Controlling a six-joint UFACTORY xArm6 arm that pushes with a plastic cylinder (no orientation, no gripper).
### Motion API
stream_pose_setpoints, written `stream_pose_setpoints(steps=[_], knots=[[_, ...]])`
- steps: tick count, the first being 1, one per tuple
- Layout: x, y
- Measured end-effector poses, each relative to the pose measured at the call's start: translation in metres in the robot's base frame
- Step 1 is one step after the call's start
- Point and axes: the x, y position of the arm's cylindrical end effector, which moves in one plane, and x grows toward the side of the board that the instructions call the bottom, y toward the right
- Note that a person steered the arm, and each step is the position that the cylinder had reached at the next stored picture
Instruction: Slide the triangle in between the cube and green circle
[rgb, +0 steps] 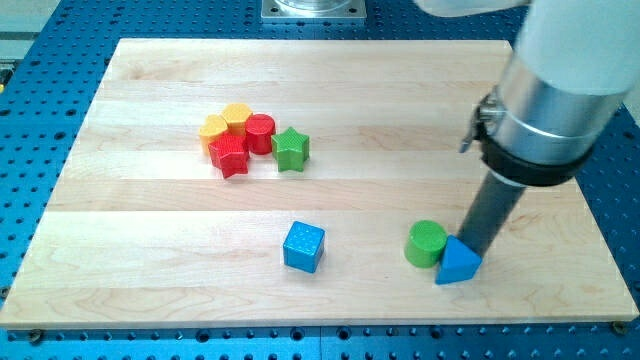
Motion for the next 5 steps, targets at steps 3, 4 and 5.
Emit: stream_pose_setpoints(steps=[3, 4, 5], knots=[[-0.017, -0.024], [0.008, 0.058], [0.030, 0.017]])
